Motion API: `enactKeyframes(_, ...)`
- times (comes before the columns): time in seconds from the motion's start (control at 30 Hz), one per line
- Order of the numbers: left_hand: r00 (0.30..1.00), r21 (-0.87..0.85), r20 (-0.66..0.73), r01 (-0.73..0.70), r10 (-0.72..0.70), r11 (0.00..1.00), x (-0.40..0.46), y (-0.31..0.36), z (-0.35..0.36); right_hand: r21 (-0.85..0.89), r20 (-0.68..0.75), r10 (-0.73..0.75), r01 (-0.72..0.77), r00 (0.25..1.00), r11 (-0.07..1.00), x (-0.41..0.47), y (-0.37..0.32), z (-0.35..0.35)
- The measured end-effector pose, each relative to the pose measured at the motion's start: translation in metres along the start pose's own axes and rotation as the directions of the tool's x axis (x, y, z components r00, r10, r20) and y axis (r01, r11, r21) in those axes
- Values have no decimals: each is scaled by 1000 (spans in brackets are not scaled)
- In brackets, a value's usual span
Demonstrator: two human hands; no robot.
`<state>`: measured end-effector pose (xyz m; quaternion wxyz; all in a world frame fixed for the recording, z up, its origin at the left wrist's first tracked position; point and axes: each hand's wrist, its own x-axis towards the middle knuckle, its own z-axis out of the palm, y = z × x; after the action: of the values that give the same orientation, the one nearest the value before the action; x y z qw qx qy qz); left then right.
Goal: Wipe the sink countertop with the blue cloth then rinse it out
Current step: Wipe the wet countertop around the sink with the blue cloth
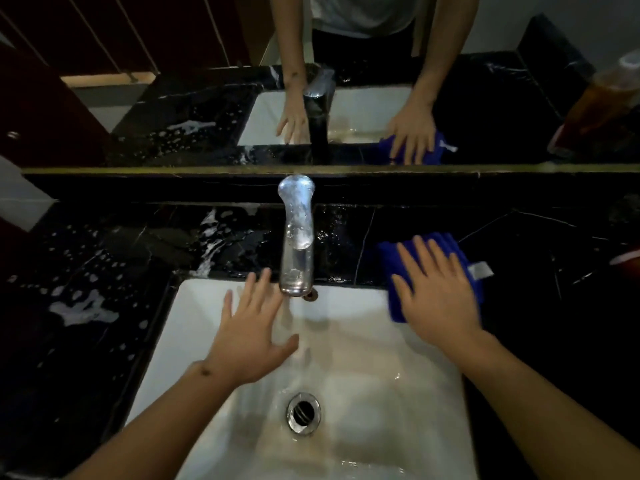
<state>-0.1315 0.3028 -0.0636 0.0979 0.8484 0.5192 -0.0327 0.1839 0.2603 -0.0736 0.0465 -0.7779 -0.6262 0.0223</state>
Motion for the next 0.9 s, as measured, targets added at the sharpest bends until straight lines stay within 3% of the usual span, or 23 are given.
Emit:
enactKeyframes(0.1,995,23,42,92,-93,995,-2,-42,-11,-46,53,52,-50,997,998,-4,13,-6)
enactKeyframes(0.37,988,51,115,93,-98,994,7,-64,-7,-48,70,271,-268,960,962,49,-53,-1)
enactKeyframes(0.53,972,83,220,61,-78,995,11,-68,-23,-13,134,130,-129,983,992,61,-118,7)
enactKeyframes(0.7,953,53,290,77,-89,996,15,-66,-36,47,133,-23,17,991,999,1,-91,2)
enactKeyframes(0.83,945,47,318,62,-74,997,16,-71,-38,7,54,153,-154,987,988,15,-49,-5)
enactKeyframes(0.9,947,55,317,42,-58,998,16,-74,-35,44,94,299,-304,950,952,43,-51,-6)
